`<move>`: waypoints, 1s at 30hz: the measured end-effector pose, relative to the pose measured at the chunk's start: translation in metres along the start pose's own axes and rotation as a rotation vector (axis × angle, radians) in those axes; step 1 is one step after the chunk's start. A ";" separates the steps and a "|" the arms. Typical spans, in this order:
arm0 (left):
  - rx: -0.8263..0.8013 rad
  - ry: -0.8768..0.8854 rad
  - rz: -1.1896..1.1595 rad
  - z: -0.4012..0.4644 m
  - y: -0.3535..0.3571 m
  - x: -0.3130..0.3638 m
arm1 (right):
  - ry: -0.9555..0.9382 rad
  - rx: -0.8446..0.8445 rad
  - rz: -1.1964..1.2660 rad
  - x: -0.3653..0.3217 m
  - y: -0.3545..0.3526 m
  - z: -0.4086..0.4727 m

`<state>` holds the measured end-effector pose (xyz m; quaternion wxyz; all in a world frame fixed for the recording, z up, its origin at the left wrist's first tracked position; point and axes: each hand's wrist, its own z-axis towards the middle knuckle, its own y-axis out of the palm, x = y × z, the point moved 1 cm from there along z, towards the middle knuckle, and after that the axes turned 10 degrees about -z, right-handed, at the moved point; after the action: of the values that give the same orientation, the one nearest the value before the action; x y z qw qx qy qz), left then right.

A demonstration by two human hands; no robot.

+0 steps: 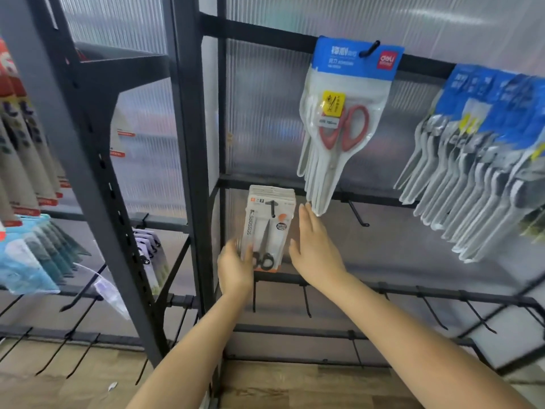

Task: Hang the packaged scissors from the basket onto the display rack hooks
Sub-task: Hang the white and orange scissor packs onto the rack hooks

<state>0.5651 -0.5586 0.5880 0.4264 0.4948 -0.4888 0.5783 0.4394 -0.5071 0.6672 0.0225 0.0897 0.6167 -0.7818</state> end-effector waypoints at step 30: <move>-1.349 0.526 0.448 -0.509 0.273 0.039 | 1.197 0.047 -0.161 0.315 -0.094 -0.551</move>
<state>0.2139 -0.0988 0.5715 0.6115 -0.1387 -0.7078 0.3254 0.1780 0.0726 0.5810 -0.3897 0.4677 0.5095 -0.6081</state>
